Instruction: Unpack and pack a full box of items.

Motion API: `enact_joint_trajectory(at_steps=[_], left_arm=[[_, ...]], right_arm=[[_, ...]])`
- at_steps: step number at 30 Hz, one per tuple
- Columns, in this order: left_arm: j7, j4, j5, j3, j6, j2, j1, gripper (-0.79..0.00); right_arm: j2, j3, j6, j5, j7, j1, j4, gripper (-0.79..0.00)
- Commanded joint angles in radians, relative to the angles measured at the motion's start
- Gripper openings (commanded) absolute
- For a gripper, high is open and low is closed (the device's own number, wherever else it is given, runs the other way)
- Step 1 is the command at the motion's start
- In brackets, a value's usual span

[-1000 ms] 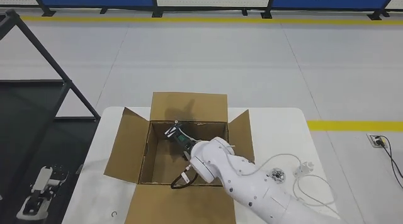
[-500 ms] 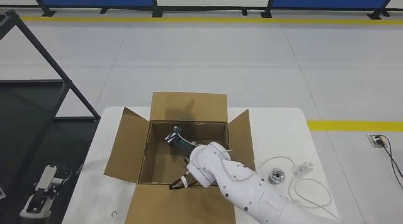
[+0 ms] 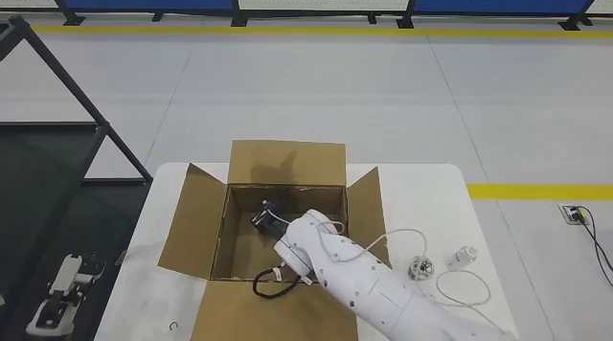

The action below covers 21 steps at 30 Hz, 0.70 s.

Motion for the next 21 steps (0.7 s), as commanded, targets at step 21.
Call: enact_joint_trajectory(at_steps=[21], left_arm=[[-0.007,-0.008,0.011,-0.002,-0.004,-0.005,0.007,0.0]], right_arm=[[-0.028,0.092,0.012,-0.042,-0.08,-0.001,-0.029,-0.545]])
